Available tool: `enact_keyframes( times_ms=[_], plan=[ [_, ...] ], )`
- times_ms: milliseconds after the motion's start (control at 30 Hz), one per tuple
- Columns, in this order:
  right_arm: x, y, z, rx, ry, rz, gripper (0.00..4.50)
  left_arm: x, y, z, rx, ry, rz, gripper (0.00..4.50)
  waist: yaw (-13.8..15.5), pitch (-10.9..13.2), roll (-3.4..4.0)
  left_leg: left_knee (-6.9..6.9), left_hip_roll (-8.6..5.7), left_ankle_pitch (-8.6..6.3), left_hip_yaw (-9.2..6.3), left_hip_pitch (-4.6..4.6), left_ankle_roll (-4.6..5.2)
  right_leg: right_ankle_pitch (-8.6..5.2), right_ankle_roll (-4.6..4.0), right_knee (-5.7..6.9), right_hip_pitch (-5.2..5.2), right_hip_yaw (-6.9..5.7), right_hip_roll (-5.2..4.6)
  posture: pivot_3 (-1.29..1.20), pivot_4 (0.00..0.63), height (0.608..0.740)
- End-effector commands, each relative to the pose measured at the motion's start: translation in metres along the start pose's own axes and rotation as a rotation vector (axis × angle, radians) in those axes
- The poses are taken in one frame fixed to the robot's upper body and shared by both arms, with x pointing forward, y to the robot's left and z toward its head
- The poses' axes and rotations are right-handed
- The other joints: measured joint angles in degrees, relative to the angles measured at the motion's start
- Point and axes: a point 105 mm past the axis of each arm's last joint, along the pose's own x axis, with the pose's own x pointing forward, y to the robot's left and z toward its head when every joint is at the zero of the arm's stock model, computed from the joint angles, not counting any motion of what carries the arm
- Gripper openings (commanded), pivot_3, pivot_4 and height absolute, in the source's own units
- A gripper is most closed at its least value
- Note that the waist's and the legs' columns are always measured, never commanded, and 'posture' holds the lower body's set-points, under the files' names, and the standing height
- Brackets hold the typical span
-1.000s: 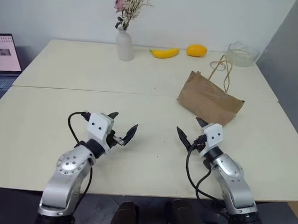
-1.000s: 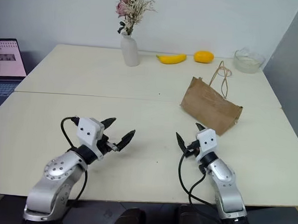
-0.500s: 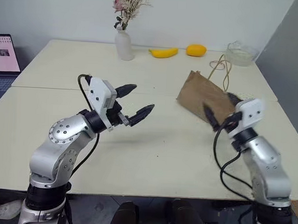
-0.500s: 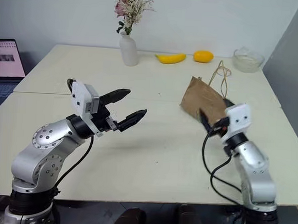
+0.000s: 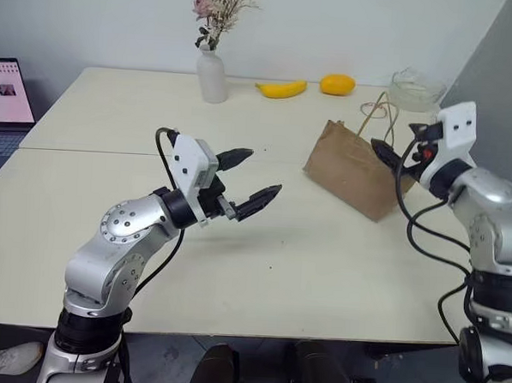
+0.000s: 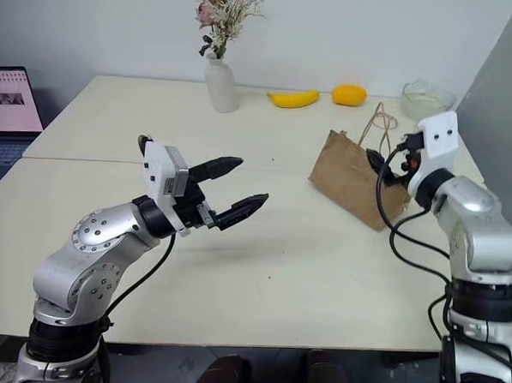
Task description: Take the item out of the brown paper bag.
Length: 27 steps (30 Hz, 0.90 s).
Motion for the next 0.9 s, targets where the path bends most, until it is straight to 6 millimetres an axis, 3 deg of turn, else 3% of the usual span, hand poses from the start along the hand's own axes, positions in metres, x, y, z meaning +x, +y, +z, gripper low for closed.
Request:
enact_keyframes(
  times_ms=[33, 233, 433, 533, 833, 900],
  plan=[
    [0.013, -0.002, 0.021, 0.053, -0.052, 0.018, 4.50, 0.000, -0.005, 0.010, 0.035, -0.043, 0.001, 4.46, -0.04, 0.00, 0.00, 0.00, 0.01, 0.00, 0.01, 0.00, 0.00, 0.00, 0.00, 0.01, 0.00, 0.01, 0.00, 0.00, 0.150, 0.740],
    [0.043, -0.012, 0.033, 0.086, -0.062, -0.035, 4.50, -0.002, -0.004, 0.017, 0.016, -0.074, 0.006, 4.46, 0.02, 0.00, 0.01, 0.01, 0.00, 0.00, 0.03, -0.03, 0.00, 0.01, -0.01, 0.02, -0.04, 0.04, 0.00, 0.00, 0.150, 0.740],
    [0.058, -0.018, 0.032, 0.122, -0.077, -0.052, 4.50, -0.005, -0.014, 0.021, 0.012, -0.074, -0.062, 4.46, 0.02, 0.00, 0.01, 0.00, 0.01, 0.00, 0.04, -0.15, 0.00, 0.01, -0.01, -0.02, -0.12, 0.04, -0.05, 0.00, 0.150, 0.740],
    [0.060, -0.018, 0.030, 0.137, -0.073, -0.042, 3.90, -0.008, -0.016, 0.020, 0.026, -0.053, -0.085, 4.50, 0.03, 0.00, 0.01, 0.01, 0.01, 0.01, 0.03, -0.37, 0.00, 0.03, -0.02, 0.03, -0.32, 0.07, -0.07, 0.00, 0.150, 0.740],
    [0.061, -0.014, 0.036, 0.139, -0.102, -0.007, 0.57, -0.007, -0.015, 0.017, 0.032, -0.040, -0.082, 4.50, 0.04, 0.01, 0.03, 0.02, 0.03, 0.01, 0.03, -0.39, 0.00, 0.03, -0.02, 0.04, -0.35, 0.05, -0.08, 0.00, 0.150, 0.740],
    [0.060, -0.015, 0.038, 0.118, -0.106, -0.007, 0.05, -0.008, -0.016, 0.016, 0.032, -0.033, -0.082, 4.50, 0.04, 0.02, 0.03, 0.02, 0.02, 0.00, 0.03, -0.39, 0.00, 0.03, -0.02, 0.04, -0.35, 0.06, -0.08, 0.00, 0.150, 0.740]
  ],
)
